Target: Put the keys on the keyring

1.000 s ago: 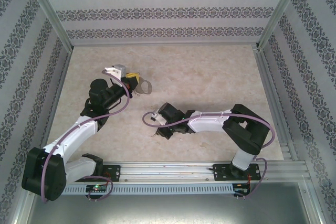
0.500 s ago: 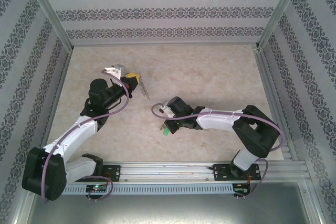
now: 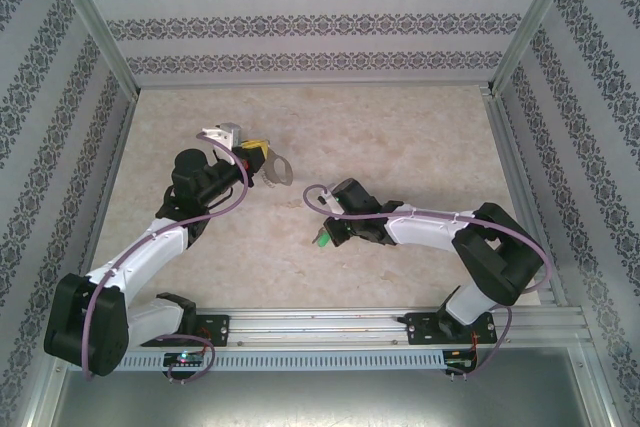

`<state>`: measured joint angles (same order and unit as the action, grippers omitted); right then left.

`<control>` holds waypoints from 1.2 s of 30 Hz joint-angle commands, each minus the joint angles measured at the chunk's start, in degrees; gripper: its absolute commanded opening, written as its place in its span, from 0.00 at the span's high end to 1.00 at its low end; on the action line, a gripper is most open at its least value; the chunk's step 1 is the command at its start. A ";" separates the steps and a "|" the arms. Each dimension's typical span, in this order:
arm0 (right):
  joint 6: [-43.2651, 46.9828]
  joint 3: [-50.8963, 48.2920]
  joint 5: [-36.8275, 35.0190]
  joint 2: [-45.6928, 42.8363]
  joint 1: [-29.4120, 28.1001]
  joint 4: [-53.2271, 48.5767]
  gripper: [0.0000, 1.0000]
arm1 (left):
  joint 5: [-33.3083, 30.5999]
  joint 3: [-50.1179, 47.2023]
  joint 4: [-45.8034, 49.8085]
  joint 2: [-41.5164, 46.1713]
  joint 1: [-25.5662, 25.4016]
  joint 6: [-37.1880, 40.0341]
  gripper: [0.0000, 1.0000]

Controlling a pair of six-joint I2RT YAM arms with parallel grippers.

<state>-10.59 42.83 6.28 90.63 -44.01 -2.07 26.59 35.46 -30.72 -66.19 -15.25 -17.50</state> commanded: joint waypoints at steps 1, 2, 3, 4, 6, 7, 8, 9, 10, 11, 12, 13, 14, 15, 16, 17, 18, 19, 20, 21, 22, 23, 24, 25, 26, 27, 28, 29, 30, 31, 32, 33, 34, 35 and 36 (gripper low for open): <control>-1.51 -0.77 0.52 1.29 0.25 1.84 1.00 | 1.21 1.01 -4.96 -0.27 0.79 -1.56 1.00; -1.62 -0.74 0.69 1.39 0.23 2.01 1.00 | 1.27 1.02 -5.11 -0.40 0.75 -1.56 1.00; -1.73 -0.73 0.89 1.48 0.31 2.06 1.00 | 1.28 1.02 -5.23 -0.38 0.81 -1.61 1.00; -1.88 -0.73 1.16 1.67 0.31 2.14 0.97 | 1.35 1.03 -5.31 -0.54 0.85 -1.72 1.00; -2.01 -0.65 1.54 1.98 0.32 2.26 0.94 | 1.53 1.05 -5.65 -0.69 0.79 -1.82 1.00; -2.06 -0.64 1.83 2.14 0.26 2.35 0.93 | 1.54 0.98 -5.79 -0.73 0.75 -1.92 1.00; -2.17 -0.59 1.99 2.26 0.30 2.41 0.93 | 1.51 0.93 -6.01 -0.81 0.74 -1.93 1.00; -2.15 -0.64 2.15 2.36 0.26 2.48 0.92 | 1.62 0.86 -6.02 -0.85 0.82 -2.01 1.00; -2.30 -0.64 2.19 2.45 0.33 2.58 0.92 | 1.62 0.85 -6.10 -0.95 0.78 -2.06 1.00; -2.41 -0.73 2.22 2.45 0.37 2.73 0.91 | 1.65 0.85 -6.11 -0.95 0.78 -2.16 1.00; -2.50 -0.73 2.48 2.48 0.36 2.89 0.90 | 1.71 0.86 -6.07 -0.89 0.77 -2.14 1.00; -2.60 -0.86 2.60 2.43 0.35 3.09 0.88 | 1.67 0.81 -6.17 -0.91 0.77 -2.11 1.00; -2.68 -0.92 2.92 2.36 0.40 3.20 0.85 | 1.61 0.76 -6.13 -0.81 0.75 -2.18 1.00; -2.75 -0.91 3.07 2.28 0.42 3.36 0.83 | 1.60 0.75 -6.16 -0.82 0.79 -2.12 1.00; -2.84 -0.95 3.27 2.24 0.43 3.41 0.81 | 1.67 0.75 -6.13 -0.79 0.78 -2.17 1.00; -2.86 -0.99 3.53 2.14 0.55 3.55 0.79 | 1.70 0.75 -6.11 -0.78 0.82 -2.14 1.00; -2.93 -1.13 3.78 2.12 0.53 3.68 0.78 | 1.70 0.75 -6.11 -0.80 0.78 -2.19 1.00; -3.10 -1.23 3.97 2.01 0.67 3.80 0.76 | 1.67 0.68 -6.11 -0.74 0.82 -2.22 1.00; -3.17 -1.18 4.24 1.92 0.65 3.82 0.74 | 1.68 0.66 -6.18 -0.77 0.81 -2.20 1.00; -3.19 -1.28 4.26 1.88 0.76 3.82 0.72 | 1.63 0.68 -6.22 -0.70 0.80 -2.26 1.00; -3.30 -1.32 4.27 1.72 0.71 3.87 0.69 | 1.61 0.61 -6.26 -0.69 0.74 -2.23 1.00; -3.43 -1.52 4.32 1.53 0.84 3.98 0.67 | 1.68 0.59 -6.22 -0.77 0.78 -2.26 1.00; -3.55 -1.65 4.36 1.40 0.85 4.16 0.66 | 1.70 0.64 -6.19 -0.78 0.77 -2.28 1.00; -3.74 -1.86 4.52 1.20 1.08 4.31 0.64 | 1.65 0.60 -6.19 -0.65 0.86 -2.27 1.00; -3.89 -2.11 4.38 1.01 1.23 4.35 0.60 | 1.71 0.60 -6.33 -0.69 0.83 -2.28 1.00; -4.00 -2.37 4.34 0.87 1.40 4.50 0.57 | 1.67 0.58 -6.34 -0.68 0.80 -2.28 1.00; -4.15 -2.61 4.26 0.72 1.64 4.45 0.54 | 1.64 0.51 -6.37 -0.66 0.79 -2.35 1.00; -4.34 -2.83 4.26 0.72 1.88 4.67 0.52 | 1.71 0.53 -6.44 -0.69 0.83 -2.32 1.00; -4.44 -3.02 4.46 0.69 2.16 4.83 0.51 | 1.71 0.50 -6.59 -0.71 0.82 -2.33 1.00; -4.55 -3.18 4.79 0.78 2.41 5.03 0.51 | 1.66 0.49 -6.62 -0.70 0.82 -2.36 1.00; -4.63 -3.35 5.27 0.97 2.57 5.30 0.50 | 1.71 0.51 -6.67 -0.76 0.79 -2.41 1.00; -4.79 -3.43 5.95 1.04 2.70 5.64 0.51 | 1.67 0.54 -6.69 -0.77 0.81 -2.44 1.00; -4.88 -3.45 6.54 1.10 2.79 5.91 0.50 | 1.71 0.49 -6.72 -0.83 0.81 -2.40 1.00; -4.96 -3.53 7.15 1.22 2.79 6.39 0.51 | 1.66 0.45 -6.72 -0.82 0.81 -2.40 1.00; -5.05 -3.46 7.82 1.31 2.80 6.74 0.51 | 1.71 0.43 -6.81 -0.93 0.83 -2.50 1.00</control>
<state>-14.92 40.10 11.53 92.40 -41.63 2.87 26.98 35.46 -32.77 -67.05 -15.25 -18.96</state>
